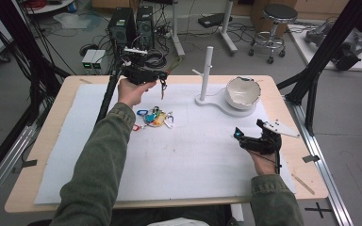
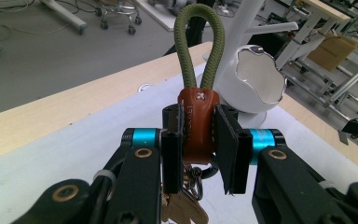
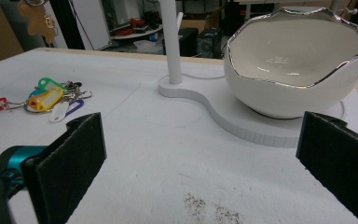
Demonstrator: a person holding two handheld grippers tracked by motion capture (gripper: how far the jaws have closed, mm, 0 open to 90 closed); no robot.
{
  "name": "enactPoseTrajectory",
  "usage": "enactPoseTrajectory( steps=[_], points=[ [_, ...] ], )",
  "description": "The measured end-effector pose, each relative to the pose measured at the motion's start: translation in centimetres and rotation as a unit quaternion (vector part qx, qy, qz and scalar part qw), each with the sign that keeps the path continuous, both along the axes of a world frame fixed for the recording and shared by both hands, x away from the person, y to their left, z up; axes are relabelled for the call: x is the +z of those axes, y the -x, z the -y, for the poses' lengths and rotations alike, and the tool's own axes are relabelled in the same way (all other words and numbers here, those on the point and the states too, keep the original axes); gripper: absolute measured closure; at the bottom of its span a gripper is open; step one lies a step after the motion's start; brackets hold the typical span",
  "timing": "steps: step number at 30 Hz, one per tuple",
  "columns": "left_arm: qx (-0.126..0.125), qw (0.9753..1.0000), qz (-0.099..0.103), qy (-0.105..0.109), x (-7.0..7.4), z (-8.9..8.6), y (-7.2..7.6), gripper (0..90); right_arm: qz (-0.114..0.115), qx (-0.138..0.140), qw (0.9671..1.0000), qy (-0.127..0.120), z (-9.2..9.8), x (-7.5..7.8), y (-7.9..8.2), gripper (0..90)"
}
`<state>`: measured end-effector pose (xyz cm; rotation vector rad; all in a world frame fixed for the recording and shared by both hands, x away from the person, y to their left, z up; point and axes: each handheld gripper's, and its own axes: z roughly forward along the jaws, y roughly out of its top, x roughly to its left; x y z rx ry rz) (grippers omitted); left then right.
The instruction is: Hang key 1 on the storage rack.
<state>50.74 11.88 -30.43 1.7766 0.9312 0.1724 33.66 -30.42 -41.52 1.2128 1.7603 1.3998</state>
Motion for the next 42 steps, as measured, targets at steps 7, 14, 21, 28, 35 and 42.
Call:
enactPoseTrajectory(
  steps=[7,14,21,28,35,42],
  points=[
    [-0.005,1.0,-0.002,0.008,-1.0,1.8,-0.4,72.9,0.0,0.002,1.0,0.001,-0.1,0.0,0.0,0.5],
    [-0.011,0.9995,-0.01,0.026,-2.0,2.7,-0.9,72.9,0.0,0.001,1.0,-0.001,0.1,0.0,0.1,0.5],
    [-0.002,0.999,-0.017,0.04,-2.9,3.3,-1.3,72.8,0.001,0.001,1.0,0.0,0.2,-0.1,0.1,0.5],
    [-0.008,0.9982,-0.028,0.053,-4.1,3.7,-1.7,72.9,0.0,0.002,1.0,-0.001,0.2,-0.1,0.1,0.5],
    [-0.016,0.9975,-0.035,0.059,-4.9,4.3,-1.9,72.8,-0.002,0.003,1.0,-0.001,0.2,-0.1,0.1,0.5],
    [-0.018,0.9974,-0.042,0.055,-5.4,4.7,-2.0,72.8,-0.001,0.003,1.0,0.001,0.2,-0.2,0.0,0.5]
  ],
)
